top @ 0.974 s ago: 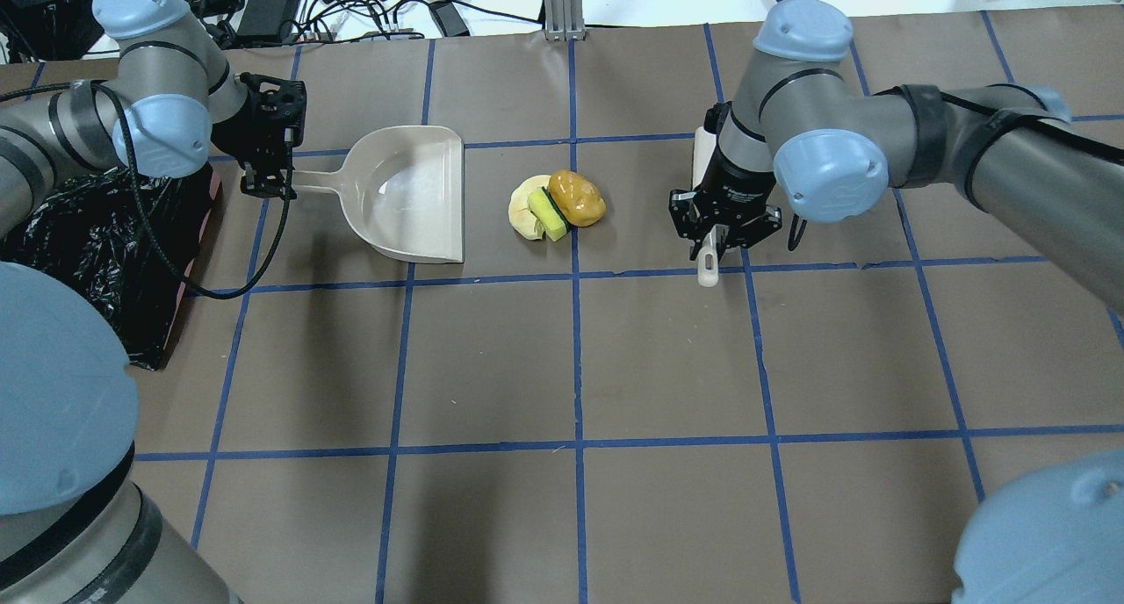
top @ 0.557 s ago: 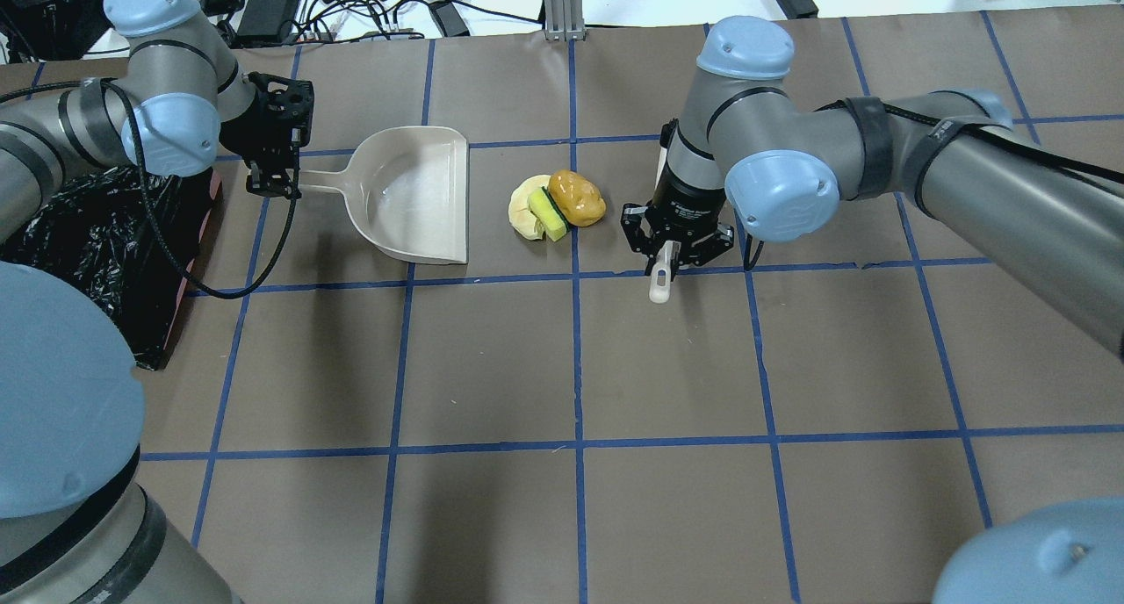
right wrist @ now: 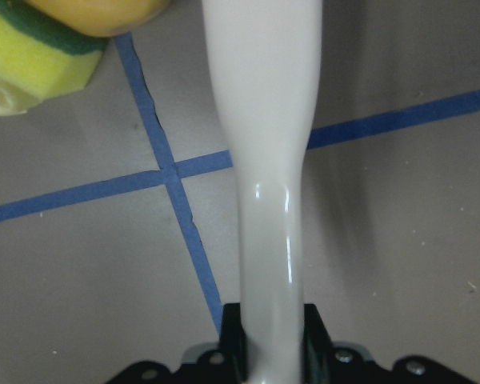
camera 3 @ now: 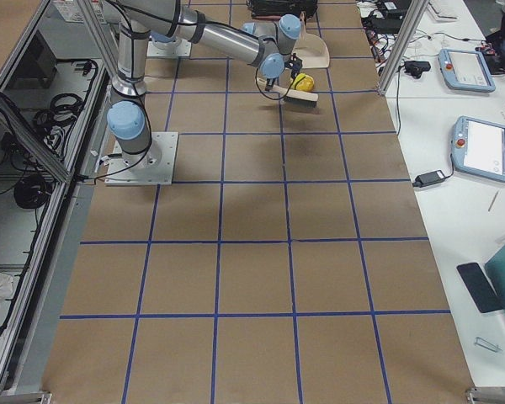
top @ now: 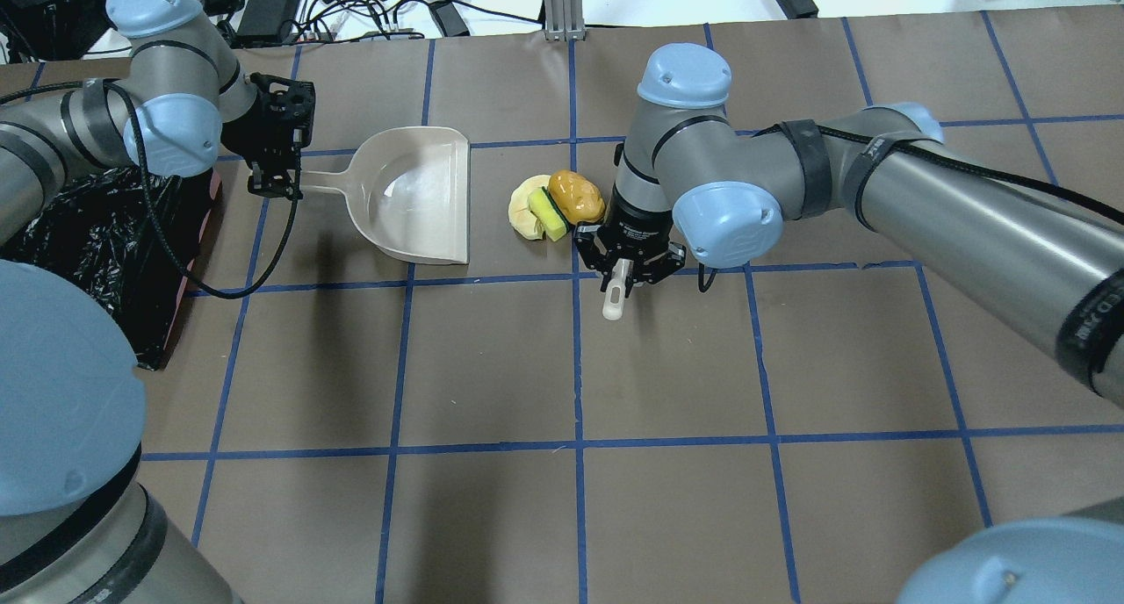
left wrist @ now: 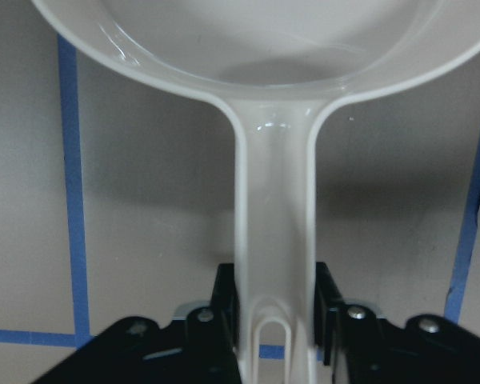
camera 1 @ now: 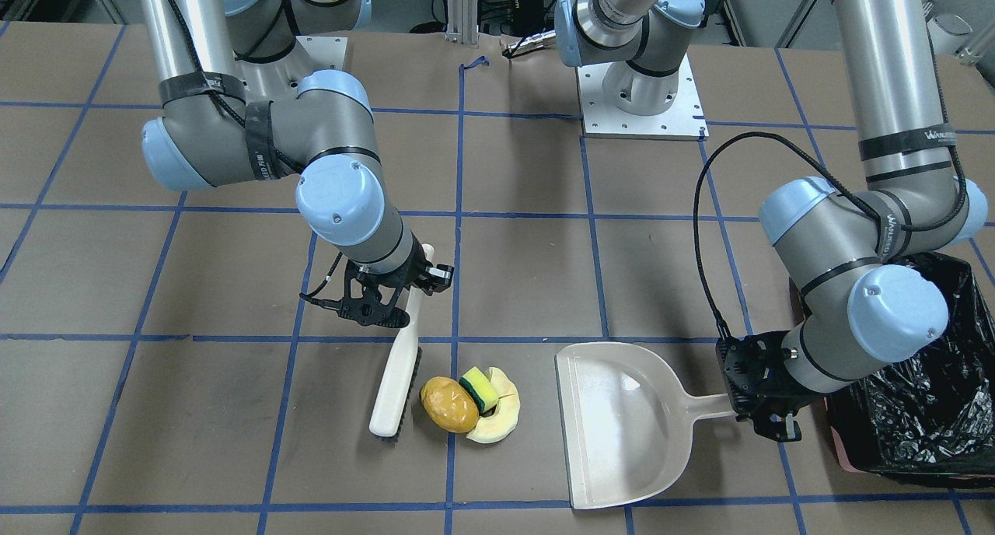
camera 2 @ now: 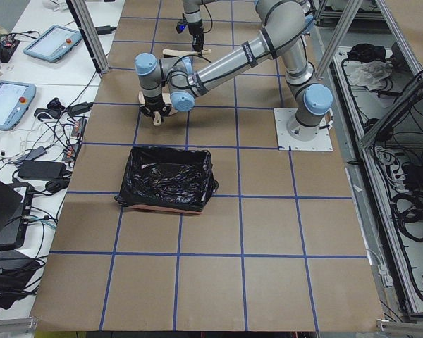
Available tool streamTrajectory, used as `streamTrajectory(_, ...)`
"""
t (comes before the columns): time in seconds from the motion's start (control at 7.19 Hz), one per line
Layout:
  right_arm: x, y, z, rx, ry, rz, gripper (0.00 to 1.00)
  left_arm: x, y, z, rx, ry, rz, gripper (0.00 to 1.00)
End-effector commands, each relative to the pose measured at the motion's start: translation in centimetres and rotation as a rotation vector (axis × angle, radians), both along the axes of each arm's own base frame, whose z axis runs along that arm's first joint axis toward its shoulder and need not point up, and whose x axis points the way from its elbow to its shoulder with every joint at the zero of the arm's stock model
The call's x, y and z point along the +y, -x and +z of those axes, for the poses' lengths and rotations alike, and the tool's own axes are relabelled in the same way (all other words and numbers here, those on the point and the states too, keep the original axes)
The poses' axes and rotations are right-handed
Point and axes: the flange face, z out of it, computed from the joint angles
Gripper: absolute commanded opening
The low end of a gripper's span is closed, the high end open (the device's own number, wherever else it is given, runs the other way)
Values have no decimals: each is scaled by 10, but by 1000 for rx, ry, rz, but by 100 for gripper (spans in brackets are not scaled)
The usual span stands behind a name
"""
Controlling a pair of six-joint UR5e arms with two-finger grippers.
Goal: Sweep and dump trash into bin
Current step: 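Move the brush with the right gripper toward the sponge and roll, then sweep the sponge and roll into the dustpan with the right gripper's brush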
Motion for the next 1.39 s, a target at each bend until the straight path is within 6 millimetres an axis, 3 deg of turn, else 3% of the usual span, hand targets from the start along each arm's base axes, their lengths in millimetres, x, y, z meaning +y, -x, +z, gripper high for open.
streamTrajectory(0.0, 2, -29, -4, 2, 16, -18, 0, 0, 0, -2, 0, -2, -1, 12)
streamTrajectory(0.7, -15, -127, -10, -19, 26, -92, 0, -1, 1, -3, 5, -3, -1, 12)
streamTrajectory(1.25, -7, -164, -3, -60, 52, -90, 0, 0, 1, -2, 3, -1, -1, 12)
